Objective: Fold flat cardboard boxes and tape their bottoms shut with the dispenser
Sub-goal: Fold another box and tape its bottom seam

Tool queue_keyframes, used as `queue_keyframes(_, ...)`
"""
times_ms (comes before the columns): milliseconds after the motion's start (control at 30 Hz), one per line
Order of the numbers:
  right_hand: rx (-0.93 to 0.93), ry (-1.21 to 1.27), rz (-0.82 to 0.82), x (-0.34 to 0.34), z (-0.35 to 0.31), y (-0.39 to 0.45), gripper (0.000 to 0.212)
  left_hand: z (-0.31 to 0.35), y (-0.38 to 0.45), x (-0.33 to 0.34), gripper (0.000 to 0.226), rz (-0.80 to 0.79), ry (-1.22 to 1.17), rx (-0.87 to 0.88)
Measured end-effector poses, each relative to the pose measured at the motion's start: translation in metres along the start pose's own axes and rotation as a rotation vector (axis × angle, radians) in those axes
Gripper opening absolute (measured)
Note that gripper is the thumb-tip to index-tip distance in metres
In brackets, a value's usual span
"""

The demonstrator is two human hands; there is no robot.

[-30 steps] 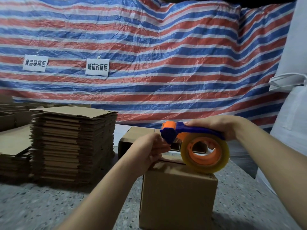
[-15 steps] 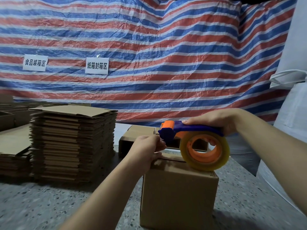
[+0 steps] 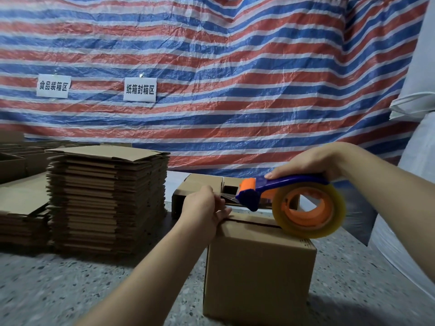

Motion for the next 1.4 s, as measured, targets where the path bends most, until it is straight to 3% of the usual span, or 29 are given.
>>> queue_keyframes(67, 0.021, -0.05, -0.007, 0.002, -0.007, 0.001, 0.086, 0.005, 0.002, -0.008, 0.027, -0.053, 0.035, 0.06)
queue_keyframes(200, 0.034, -0.127, 0.01, 0.006, -0.017, 0.003, 0.083, 0.003, 0.013, -0.034, 0.034, -0.099, 0.552, 0.299)
queue_keyframes(300, 0.047, -0.135, 0.009, 0.009, -0.022, 0.004, 0.073, -0.005, 0.017, -0.046, 0.027, -0.11, 0.667, 0.334)
queue_keyframes(1000, 0.06, -0.189, 0.021, 0.014, -0.032, 0.009, 0.061, -0.02, 0.015, -0.057, 0.025, -0.05, 0.516, 0.267)
queue_keyframes(1167, 0.067, -0.179, 0.021, 0.014, -0.032, 0.009, 0.063, -0.018, 0.013, -0.058, 0.035, -0.047, 0.503, 0.266)
queue_keyframes(1400, 0.057, -0.193, 0.002, 0.015, -0.033, 0.01, 0.067, -0.023, 0.016, -0.06, 0.029, -0.039, 0.512, 0.266)
Point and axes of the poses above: each hand's wrist, its own y-axis towards the middle knuckle, its own x-axis out of the palm, z = x × y, the point moved 3 cm from there along y, towards the middle knuckle, and after that the axes turned 1 degree about z, right-handed, at the moved point
